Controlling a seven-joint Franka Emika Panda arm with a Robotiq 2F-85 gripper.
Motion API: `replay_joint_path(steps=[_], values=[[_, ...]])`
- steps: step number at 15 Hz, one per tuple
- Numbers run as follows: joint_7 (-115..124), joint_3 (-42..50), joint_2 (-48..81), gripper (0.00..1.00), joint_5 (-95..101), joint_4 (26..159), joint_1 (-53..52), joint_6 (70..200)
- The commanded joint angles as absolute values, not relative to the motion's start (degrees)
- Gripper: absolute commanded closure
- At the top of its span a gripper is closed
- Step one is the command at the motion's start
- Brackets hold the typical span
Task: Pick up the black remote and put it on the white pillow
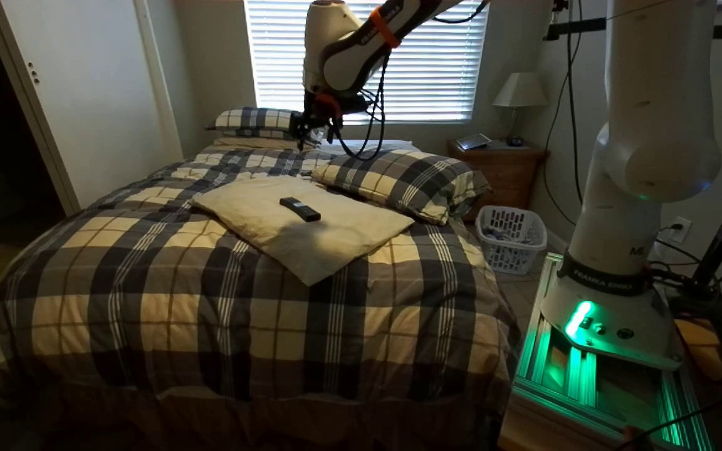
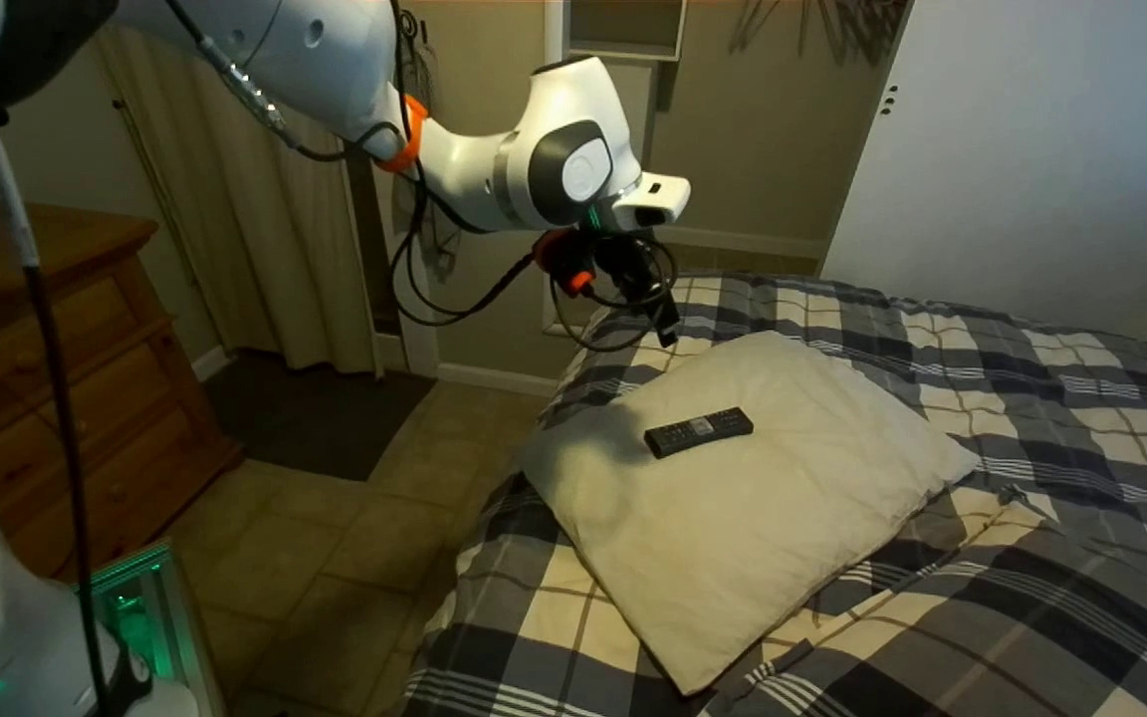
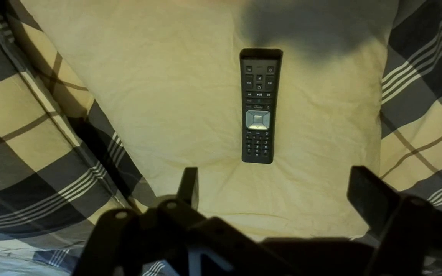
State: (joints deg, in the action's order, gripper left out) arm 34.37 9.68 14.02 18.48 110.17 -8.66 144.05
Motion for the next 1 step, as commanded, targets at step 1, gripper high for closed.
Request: replay_joint_path(steps=[1], values=[[34.5, 8.5, 14.0, 0.00, 18.8, 110.1, -7.5, 143.9]])
